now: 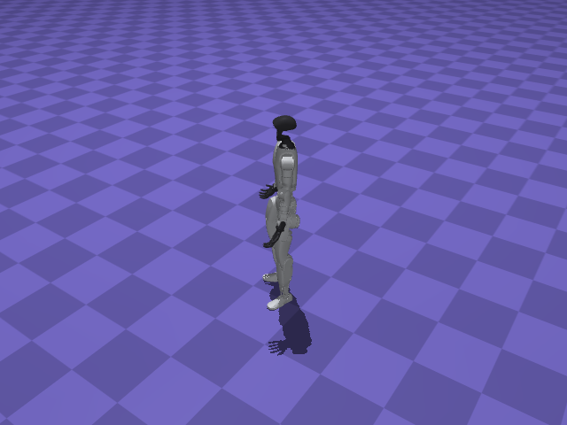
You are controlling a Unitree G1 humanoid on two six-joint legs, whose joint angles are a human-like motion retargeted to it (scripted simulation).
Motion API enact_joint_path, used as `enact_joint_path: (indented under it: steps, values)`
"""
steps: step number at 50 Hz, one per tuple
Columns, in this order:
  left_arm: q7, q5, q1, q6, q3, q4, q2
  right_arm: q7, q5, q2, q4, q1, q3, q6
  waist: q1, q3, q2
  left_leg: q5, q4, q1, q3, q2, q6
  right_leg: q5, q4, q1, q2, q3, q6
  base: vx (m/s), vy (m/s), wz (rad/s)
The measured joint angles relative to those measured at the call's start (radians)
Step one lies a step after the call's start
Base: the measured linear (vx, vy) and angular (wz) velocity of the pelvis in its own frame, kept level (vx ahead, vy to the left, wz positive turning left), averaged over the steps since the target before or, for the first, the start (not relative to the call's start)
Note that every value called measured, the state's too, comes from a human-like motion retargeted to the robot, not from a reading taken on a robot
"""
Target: Kungfu
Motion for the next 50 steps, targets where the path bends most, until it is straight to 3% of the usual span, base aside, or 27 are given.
enact_joint_path:
  steps: [3,6,10,12,15,17,20,22,25,30,34,37,40,43,45,50]
  values:
    - [0.011,0.127,0.014,-0.009,-0.019,-0.013,0.019,-0.012,-0.062,-0.014,0.001,0.000,0.014,0.006,-0.005,0.003,0.008,0.002,0.016,-0.013,-0.002,0.008,-0.003,-0.035,0.007,-0.004,0.009,0.006,0.002,-0.04,-0.01,0.02]
    - [0.057,0.316,0.037,-0.023,-0.069,-0.016,0.063,-0.031,-0.149,-0.035,0.008,0.002,0.041,0.012,-0.028,0.000,0.027,-0.049,0.034,-0.040,-0.033,0.026,-0.076,-0.166,0.030,-0.033,0.049,0.085,0.020,-0.11,-0.04,0.24]
    - [0.149,0.809,0.100,-0.072,-0.178,-0.030,0.152,-0.155,-0.452,-0.086,0.034,0.008,0.153,-0.005,-0.085,-0.010,0.046,-0.160,0.068,-0.108,-0.218,-0.007,-0.105,-0.235,0.062,-0.105,0.130,0.331,-0.027,-0.07,-0.09,0.37]
    - [0.195,1.170,0.132,-0.085,-0.258,-0.066,0.213,-0.246,-0.755,-0.118,0.039,0.003,0.253,-0.039,-0.090,0.009,0.036,-0.197,0.087,-0.116,-0.258,-0.027,-0.115,-0.170,0.065,-0.115,0.147,0.406,-0.046,-0.12,-0.07,-0.07]
    - [0.188,1.716,0.147,-0.103,-0.433,-0.139,0.323,-0.337,-1.320,-0.189,0.015,0.010,0.427,-0.061,-0.066,0.043,0.005,-0.205,0.111,-0.103,-0.233,-0.038,-0.138,0.033,0.027,-0.092,0.097,0.319,-0.057,-0.11,-0.07,-0.30]
    - [0.177,2.018,0.141,-0.104,-0.565,-0.194,0.387,-0.356,-1.712,-0.232,-0.026,0.022,0.524,-0.037,-0.045,0.042,0.002,-0.173,0.125,-0.102,-0.200,-0.021,-0.148,0.029,0.016,-0.079,0.093,0.269,-0.073,-0.03,-0.11,-0.15]
    - [0.236,2.308,0.125,-0.106,-0.735,-0.238,0.426,-0.408,-2.183,-0.270,-0.091,0.037,0.625,-0.012,-0.040,0.030,0.000,-0.127,0.144,-0.114,-0.301,-0.067,-0.193,0.028,-0.007,-0.059,0.092,0.254,-0.074,0.04,-0.05,0.17]
    - [0.284,2.379,0.120,-0.106,-0.764,-0.232,0.397,-0.486,-2.351,-0.276,-0.115,0.040,0.667,-0.023,-0.037,0.030,-0.001,-0.074,0.145,-0.108,-0.361,-0.106,-0.191,0.027,-0.016,-0.045,0.081,0.257,-0.063,0.08,0.05,-0.01]
    - [0.305,2.370,0.138,-0.106,-0.726,-0.202,0.330,-0.587,-2.425,-0.253,-0.107,0.050,0.668,-0.034,-0.016,0.024,-0.007,-0.074,0.142,-0.097,-0.305,-0.096,-0.154,0.037,-0.025,-0.033,0.067,0.254,-0.057,0.15,0.03,-0.30]
    - [0.253,2.224,0.164,-0.107,-0.674,-0.138,0.261,-0.481,-2.240,-0.175,-0.025,0.061,0.593,-0.007,-0.020,0.003,-0.011,-0.057,0.146,-0.085,-0.184,-0.068,-0.100,0.044,-0.041,-0.013,0.047,0.217,-0.041,0.16,0.05,0.06]
    - [0.230,2.238,0.173,-0.102,-0.676,-0.133,0.256,-0.468,-2.101,-0.151,-0.005,0.091,0.538,-0.015,-0.032,0.001,-0.010,-0.038,0.133,-0.067,-0.150,-0.069,-0.036,0.033,-0.015,0.001,0.032,0.189,-0.017,0.20,0.11,0.28]
    - [0.238,2.275,0.175,-0.090,-0.682,-0.137,0.258,-0.476,-2.054,-0.149,0.006,0.118,0.508,0.007,-0.045,-0.005,0.002,-0.057,0.102,-0.045,-0.181,-0.082,-0.013,0.041,0.051,-0.021,0.027,0.151,0.044,0.24,0.18,0.30]
    - [0.257,2.255,0.175,-0.070,-0.657,-0.130,0.239,-0.498,-2.028,-0.140,0.021,0.115,0.486,0.043,-0.030,0.007,0.017,-0.062,0.066,-0.028,-0.162,-0.070,0.013,0.179,0.211,-0.109,0.027,0.176,0.238,0.07,0.11,-0.50]
    - [0.241,2.149,0.170,-0.069,-0.627,-0.112,0.237,-0.520,-2.010,-0.134,0.025,0.074,0.478,0.046,0.000,0.029,0.085,-0.087,0.119,-0.088,-0.134,0.096,-0.047,0.320,0.457,-0.327,0.152,0.045,0.242,-0.14,-0.41,-1.27]
    - [0.220,2.088,0.172,-0.060,-0.606,-0.092,0.223,-0.534,-2.000,-0.134,0.017,0.067,0.473,0.052,-0.009,0.032,0.142,-0.093,0.121,-0.104,-0.137,0.135,-0.037,0.280,0.659,-0.456,0.166,-0.002,0.242,0.03,0.25,-0.54]
    - [0.204,2.056,0.185,-0.019,-0.560,-0.045,0.191,-0.588,-1.957,-0.103,0.009,0.092,0.448,0.027,-0.039,0.027,0.259,-0.081,0.075,-0.116,-0.181,0.183,0.002,0.113,1.122,-0.687,0.098,-0.139,0.242,0.11,0.35,0.02]
